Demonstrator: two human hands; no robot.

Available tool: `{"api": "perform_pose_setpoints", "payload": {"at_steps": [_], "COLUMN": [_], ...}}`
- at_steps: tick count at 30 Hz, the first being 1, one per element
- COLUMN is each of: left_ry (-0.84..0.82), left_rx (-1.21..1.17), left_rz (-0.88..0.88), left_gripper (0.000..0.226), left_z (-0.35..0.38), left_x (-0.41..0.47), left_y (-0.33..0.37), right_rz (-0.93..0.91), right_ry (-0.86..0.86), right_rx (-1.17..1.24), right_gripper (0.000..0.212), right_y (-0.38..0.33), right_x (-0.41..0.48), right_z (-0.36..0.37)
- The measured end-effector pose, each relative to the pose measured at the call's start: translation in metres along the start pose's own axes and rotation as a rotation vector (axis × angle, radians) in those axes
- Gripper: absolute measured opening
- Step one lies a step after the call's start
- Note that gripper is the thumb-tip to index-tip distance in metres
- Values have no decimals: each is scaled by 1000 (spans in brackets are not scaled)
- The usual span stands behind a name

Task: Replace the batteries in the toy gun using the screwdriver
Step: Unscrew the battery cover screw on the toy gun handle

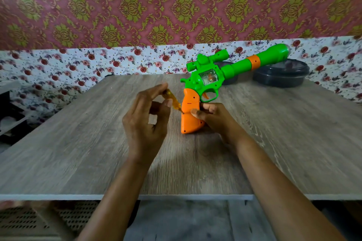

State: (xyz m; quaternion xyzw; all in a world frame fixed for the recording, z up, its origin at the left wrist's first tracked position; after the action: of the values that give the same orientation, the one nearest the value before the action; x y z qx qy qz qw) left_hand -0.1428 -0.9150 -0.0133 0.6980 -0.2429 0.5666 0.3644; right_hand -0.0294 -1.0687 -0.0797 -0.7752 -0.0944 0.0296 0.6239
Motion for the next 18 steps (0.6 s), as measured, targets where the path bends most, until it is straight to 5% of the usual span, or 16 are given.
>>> {"api": "perform_pose_setpoints", "payload": {"at_steps": [18], "left_ry": [-83], "left_rx": [-33], "left_rz": [35], "left_gripper": [39], "left_z": [9], "left_x": [-1], "left_y": [3], "right_rz": [-11], "right_ry": [-5], "right_rx": [-11], "right_gripper": [24], "right_y": [3], "right_x": [3], "right_z": [-1]}}
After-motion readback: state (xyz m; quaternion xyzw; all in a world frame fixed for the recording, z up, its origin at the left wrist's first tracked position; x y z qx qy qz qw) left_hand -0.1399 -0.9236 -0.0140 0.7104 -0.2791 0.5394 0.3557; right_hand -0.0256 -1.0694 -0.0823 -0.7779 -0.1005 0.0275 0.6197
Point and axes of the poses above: each hand's wrist, its own x-axis towards the middle knuckle, its own z-axis out of the palm, y = z × x, the point moved 7 cm from there along x, towards the middle knuckle, and after that the axes turned 4 degrees about z, right-handed, at the moved point
